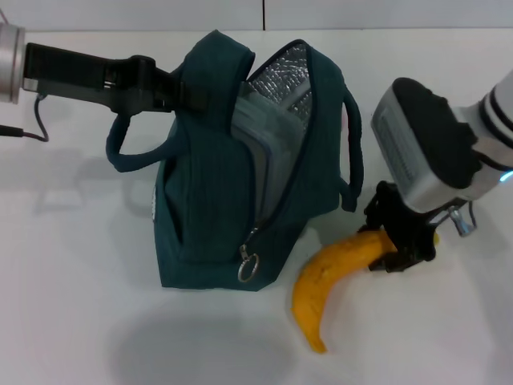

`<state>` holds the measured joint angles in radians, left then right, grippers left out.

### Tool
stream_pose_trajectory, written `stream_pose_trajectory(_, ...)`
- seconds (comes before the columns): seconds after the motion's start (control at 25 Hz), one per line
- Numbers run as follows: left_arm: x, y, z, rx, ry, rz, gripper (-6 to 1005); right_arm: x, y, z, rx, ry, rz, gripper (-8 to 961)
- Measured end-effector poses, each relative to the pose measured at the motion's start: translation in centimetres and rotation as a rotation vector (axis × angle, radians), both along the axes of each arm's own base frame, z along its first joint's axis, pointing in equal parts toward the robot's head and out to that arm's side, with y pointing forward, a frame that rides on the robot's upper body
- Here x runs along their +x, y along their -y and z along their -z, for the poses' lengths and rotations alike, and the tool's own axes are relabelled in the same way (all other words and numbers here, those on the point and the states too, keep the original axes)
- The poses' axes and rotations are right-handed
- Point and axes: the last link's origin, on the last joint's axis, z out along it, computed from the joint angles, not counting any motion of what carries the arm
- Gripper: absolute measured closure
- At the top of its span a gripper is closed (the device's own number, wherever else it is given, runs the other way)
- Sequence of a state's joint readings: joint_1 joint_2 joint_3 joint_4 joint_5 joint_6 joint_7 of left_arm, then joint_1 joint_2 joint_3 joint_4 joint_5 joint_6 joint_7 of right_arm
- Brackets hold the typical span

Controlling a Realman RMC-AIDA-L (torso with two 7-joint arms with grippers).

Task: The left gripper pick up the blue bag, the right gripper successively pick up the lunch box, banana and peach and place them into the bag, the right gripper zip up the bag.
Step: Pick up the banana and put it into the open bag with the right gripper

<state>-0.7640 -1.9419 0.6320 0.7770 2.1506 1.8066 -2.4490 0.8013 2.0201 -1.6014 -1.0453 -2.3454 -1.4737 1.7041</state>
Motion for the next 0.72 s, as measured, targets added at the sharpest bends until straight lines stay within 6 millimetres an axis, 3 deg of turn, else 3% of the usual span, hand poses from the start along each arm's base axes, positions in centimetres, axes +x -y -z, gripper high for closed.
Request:
stream_pose_trajectory(0.48, -0.3, 0.2, 0.1, -0.002, 0.007, -0.010, 961, -0.9, 5.1, -3.8, -0.183, -0.093, 0.090, 501)
stream_pose_trajectory(0.64, -0.2, 0.3, 0.3, -0.006, 0.011, -0.010, 961, -2.4, 5.1, -6.3, -0.147, -0.259, 0.121, 493)
stream_pose_trajectory(0.72, -0.2, 0.3, 0.4, -0.008, 0.014, -0.011, 961, -3.2, 4.4, -8.6, -0.096, -0.352, 0.156, 489)
